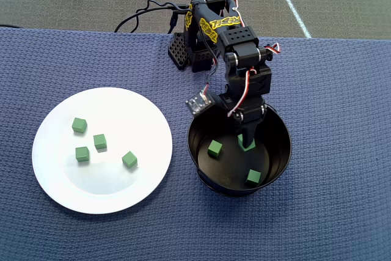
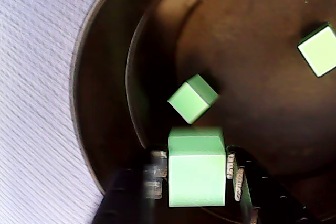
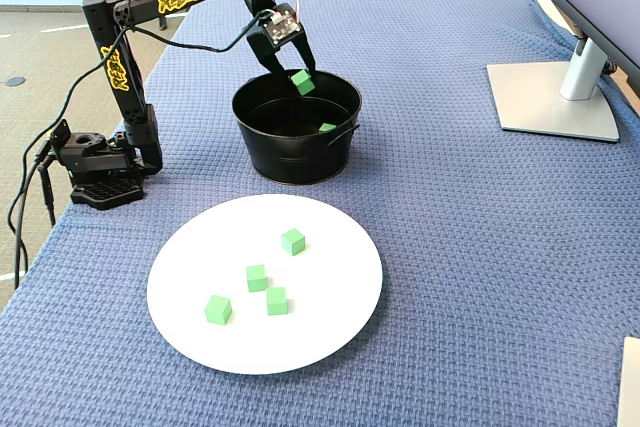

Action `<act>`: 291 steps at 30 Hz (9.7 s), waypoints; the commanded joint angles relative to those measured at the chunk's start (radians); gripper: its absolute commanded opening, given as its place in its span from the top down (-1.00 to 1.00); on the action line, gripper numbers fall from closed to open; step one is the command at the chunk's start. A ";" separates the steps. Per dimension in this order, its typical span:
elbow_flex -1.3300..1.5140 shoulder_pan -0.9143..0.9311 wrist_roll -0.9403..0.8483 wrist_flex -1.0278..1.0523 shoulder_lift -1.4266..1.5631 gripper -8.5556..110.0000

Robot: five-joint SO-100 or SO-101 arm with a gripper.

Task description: Pick up the green cubes from the white plate and place them in the black recipient

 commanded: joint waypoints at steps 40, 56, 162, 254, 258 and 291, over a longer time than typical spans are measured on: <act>0.021 0.827 -1.276 -0.225 -0.360 0.38; -0.041 0.810 -1.261 -0.238 -0.456 0.42; -0.499 0.948 -0.383 0.106 -0.549 0.30; -0.687 1.042 -0.729 0.341 -0.554 0.86; -0.597 0.977 -0.649 0.354 -0.382 0.86; -0.439 0.144 -0.094 0.247 -0.138 0.22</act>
